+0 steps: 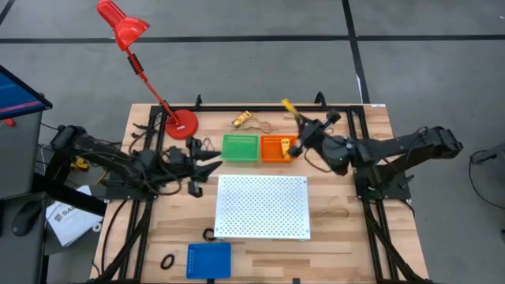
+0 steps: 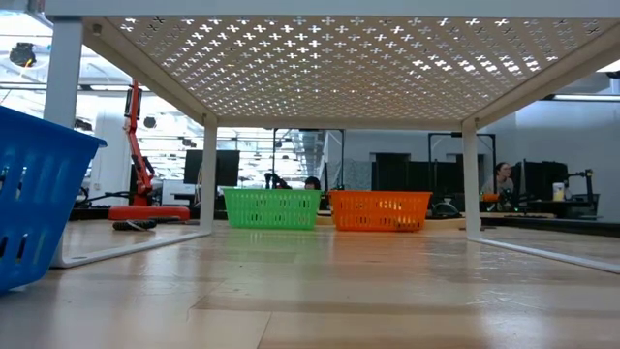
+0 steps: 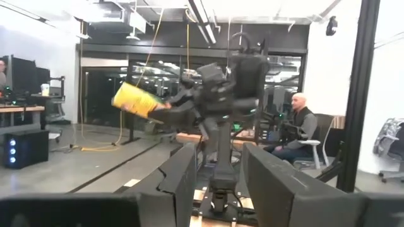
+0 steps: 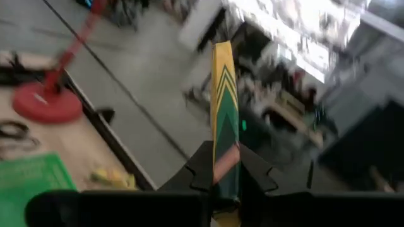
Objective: Pick & Place Office Desk Supplies
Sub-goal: Put the crayon box into the orange bin
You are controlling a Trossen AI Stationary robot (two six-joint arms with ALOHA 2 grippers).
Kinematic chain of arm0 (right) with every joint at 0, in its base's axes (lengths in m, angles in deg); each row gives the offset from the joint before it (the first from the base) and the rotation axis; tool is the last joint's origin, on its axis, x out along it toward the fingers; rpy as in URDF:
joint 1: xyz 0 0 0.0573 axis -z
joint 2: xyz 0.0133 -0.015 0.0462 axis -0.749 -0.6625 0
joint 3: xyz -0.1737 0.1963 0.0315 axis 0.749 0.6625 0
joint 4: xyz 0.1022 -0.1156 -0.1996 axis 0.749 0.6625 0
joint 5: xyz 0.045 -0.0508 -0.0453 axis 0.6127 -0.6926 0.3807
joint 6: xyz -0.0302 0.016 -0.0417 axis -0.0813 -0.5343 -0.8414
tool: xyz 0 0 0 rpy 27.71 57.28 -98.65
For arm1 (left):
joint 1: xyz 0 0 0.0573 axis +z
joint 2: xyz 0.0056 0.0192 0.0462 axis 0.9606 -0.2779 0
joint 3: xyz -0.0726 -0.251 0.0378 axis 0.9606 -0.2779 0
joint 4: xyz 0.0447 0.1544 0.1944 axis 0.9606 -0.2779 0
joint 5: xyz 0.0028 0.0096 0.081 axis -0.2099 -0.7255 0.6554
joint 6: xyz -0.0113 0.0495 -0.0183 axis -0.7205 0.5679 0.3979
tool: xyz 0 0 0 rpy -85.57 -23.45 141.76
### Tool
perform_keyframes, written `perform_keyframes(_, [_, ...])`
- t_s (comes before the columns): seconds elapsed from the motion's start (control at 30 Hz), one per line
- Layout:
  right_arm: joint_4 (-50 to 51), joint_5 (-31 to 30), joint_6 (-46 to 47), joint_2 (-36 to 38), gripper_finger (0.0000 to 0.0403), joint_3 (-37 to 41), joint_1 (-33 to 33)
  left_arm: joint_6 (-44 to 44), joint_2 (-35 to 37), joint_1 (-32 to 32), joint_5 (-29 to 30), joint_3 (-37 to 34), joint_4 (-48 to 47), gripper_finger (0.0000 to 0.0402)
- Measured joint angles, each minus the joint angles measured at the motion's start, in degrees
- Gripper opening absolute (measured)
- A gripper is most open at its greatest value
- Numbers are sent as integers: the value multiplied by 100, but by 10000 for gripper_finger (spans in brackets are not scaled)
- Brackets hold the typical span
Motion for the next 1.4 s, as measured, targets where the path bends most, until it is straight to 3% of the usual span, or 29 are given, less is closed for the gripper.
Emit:
perform_keyframes(0.1, [1409, 342, 1277, 270, 34, 0, 410, -2, 273, -12, 1, -157, -11, 122])
perform_keyframes(0.27, [2946, 2458, 2948, 445, 29, 3, 1220, -2, 449, -16, -1, -222, 2, 122])
perform_keyframes(0.63, [3046, 5018, 3357, -264, 29, -30, 2439, 146, 442, -16, -1, -222, -10, 122])
perform_keyframes(0.9, [3434, 5956, 3260, -1385, 29, -545, 2801, 195, 441, -16, -3, -222, -8, 122])
perform_keyframes(1.23, [5219, 5943, 2832, -2832, 29, -2320, 2689, 282, 441, -16, -2, -222, -3, 122])
perform_keyframes(1.4, [6294, 5432, 2702, -3660, 29, -3269, 2686, 281, 441, -16, -3, -222, -4, 122])
